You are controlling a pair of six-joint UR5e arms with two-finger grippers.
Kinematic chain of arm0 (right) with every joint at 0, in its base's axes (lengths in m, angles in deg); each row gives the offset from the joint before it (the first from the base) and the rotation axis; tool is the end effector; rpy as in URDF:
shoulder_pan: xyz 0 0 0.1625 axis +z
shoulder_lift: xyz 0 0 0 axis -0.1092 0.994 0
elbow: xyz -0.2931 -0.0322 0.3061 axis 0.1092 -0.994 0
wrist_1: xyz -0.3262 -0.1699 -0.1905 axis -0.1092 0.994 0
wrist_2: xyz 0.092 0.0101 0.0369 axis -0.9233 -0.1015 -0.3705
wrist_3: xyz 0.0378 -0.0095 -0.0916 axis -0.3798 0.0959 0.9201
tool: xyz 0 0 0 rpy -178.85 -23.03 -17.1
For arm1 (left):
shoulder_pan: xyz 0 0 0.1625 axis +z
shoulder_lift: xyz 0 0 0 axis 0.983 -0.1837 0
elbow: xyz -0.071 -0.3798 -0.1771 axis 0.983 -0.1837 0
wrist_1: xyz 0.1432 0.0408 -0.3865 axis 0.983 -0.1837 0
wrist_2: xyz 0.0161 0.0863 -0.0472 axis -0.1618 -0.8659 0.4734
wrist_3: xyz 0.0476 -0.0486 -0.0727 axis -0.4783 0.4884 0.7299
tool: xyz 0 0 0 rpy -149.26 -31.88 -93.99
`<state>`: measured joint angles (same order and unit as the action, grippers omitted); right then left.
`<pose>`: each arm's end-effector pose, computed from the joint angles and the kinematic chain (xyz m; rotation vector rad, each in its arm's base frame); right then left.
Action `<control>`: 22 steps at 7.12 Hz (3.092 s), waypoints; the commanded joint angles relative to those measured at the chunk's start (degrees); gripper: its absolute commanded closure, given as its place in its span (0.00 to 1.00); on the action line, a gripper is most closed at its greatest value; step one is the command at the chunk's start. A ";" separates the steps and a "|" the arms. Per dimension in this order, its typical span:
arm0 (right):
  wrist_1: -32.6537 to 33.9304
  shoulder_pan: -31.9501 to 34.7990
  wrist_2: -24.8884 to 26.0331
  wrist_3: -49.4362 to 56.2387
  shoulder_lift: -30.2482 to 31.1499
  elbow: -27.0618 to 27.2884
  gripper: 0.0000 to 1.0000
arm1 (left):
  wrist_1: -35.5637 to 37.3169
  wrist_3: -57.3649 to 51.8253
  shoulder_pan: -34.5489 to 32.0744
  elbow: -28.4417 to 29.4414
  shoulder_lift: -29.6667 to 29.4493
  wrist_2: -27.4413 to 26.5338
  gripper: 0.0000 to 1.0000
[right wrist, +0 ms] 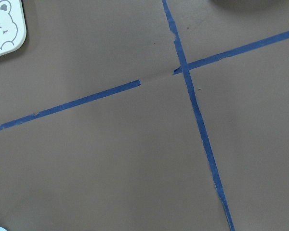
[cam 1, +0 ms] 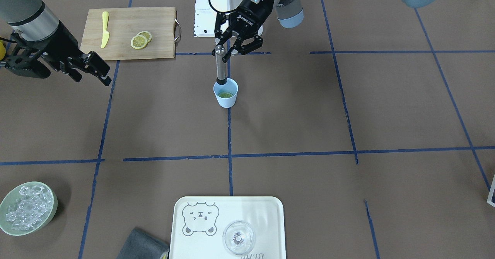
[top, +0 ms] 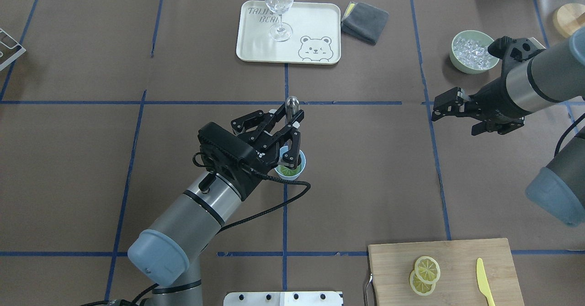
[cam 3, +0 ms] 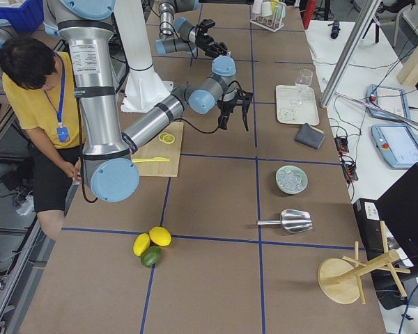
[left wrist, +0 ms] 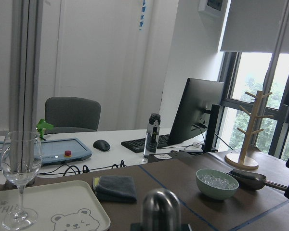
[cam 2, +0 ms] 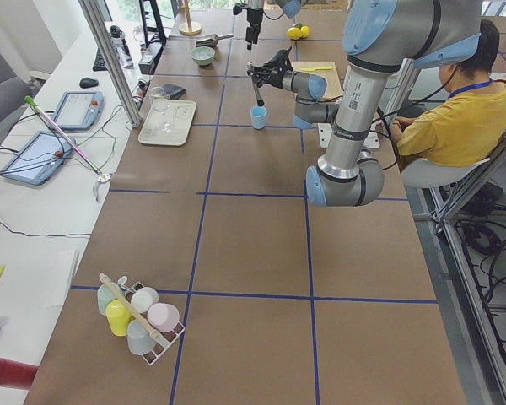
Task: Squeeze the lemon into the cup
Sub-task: 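Lift the muddler out of the cup and carry it back with the left gripper, then set the muddler down on the table and open the left gripper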
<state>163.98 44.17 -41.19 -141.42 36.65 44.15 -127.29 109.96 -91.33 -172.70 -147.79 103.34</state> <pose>-0.2567 -0.4340 0.3382 -0.0326 -0.9458 0.3108 0.4984 -0.3102 0.1406 1.4845 1.1899 -0.1495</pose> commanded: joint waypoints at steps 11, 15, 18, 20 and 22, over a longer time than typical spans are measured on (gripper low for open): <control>0.00 -0.16 0.29 0.00 0.34 -2.03 0.00 | 35.15 25.93 -44.24 -3.33 26.28 73.17 1.00; -3.42 -0.16 0.37 -0.26 1.30 -4.14 0.00 | 59.63 15.79 -44.08 0.52 25.97 71.19 1.00; -3.52 -0.08 0.29 -0.61 1.31 -3.62 0.00 | 59.57 10.65 -44.08 6.84 22.72 70.47 1.00; -3.52 -0.08 0.29 -0.88 1.31 -3.44 0.00 | 59.83 10.81 -43.99 10.54 20.35 70.65 1.00; -3.52 -0.16 0.29 -0.97 1.31 -3.44 0.00 | 60.27 11.42 -44.08 11.25 20.25 70.65 1.00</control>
<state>160.47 44.07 -40.91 -142.33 37.96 40.71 -67.23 121.11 -135.37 -162.16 -127.35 173.98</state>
